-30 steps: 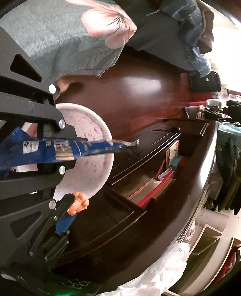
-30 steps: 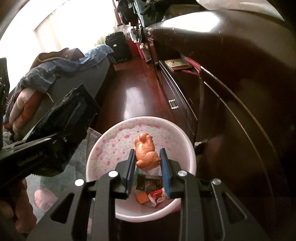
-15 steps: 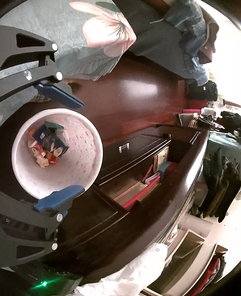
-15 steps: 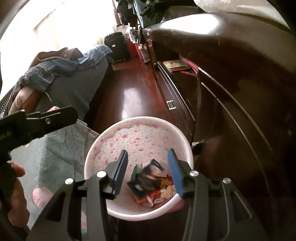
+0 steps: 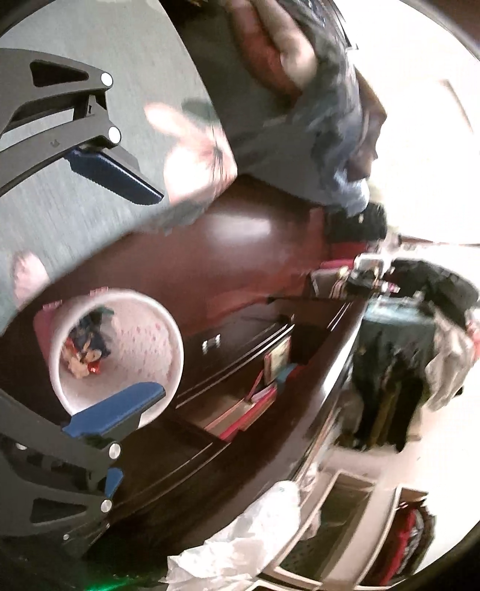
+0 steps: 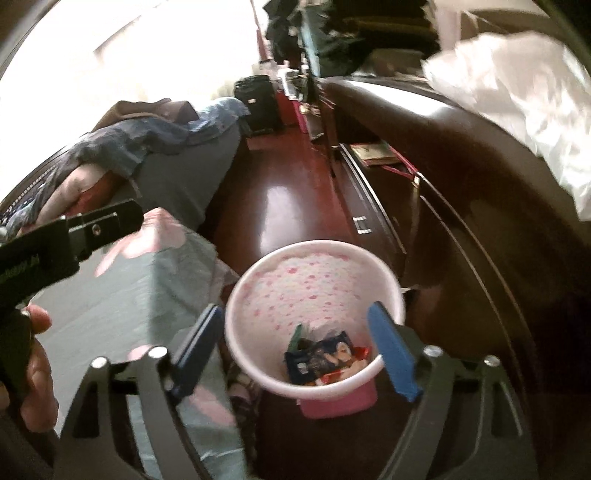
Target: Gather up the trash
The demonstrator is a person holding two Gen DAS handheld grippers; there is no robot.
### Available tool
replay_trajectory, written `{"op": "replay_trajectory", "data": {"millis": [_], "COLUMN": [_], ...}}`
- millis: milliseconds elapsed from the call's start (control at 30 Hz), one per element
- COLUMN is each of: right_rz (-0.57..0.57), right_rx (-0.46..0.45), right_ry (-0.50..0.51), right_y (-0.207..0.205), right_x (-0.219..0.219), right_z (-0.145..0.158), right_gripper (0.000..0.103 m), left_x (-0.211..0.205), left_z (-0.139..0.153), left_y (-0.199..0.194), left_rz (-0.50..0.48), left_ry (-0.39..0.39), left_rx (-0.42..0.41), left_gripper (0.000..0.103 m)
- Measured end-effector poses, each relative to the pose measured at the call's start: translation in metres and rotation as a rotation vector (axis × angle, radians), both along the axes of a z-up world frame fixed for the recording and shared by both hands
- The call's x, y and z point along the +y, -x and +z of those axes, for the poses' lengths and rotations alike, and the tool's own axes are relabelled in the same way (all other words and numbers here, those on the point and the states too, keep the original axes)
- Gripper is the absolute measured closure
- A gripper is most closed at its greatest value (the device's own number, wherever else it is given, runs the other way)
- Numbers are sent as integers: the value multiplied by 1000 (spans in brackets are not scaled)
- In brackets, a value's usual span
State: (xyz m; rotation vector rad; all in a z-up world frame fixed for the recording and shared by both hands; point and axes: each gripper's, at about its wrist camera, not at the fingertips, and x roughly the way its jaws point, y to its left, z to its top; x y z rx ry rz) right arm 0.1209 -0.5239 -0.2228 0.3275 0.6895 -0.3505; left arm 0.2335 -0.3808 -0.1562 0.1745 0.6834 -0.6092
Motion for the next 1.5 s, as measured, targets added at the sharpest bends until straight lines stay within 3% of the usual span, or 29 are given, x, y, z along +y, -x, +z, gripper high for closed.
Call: {"op": "replay_trajectory", "data": {"millis": [333, 700, 933, 1067, 1500], "right_rz": [222, 295, 373, 416, 350], "right_rx": [-29, -213, -302, -337, -430], "right_ry": [57, 110, 197, 198, 279], "right_y": [-2, 49, 79, 92, 124], "right_x": [119, 218, 269, 286, 295], "right_z": [30, 103, 146, 165, 206], "right_gripper": [7, 3, 3, 3, 3], "left_x": [129, 293, 337, 353, 385], "left_z": [29, 70, 95, 108, 143], "left_y": [32, 106, 147, 165, 202], "left_rz": [262, 574, 637, 642, 697], "left_ry": [-19, 56, 99, 136, 194], "left_rx": [-98, -156, -212, -233, -319], "left_gripper": [4, 4, 4, 4, 4]}}
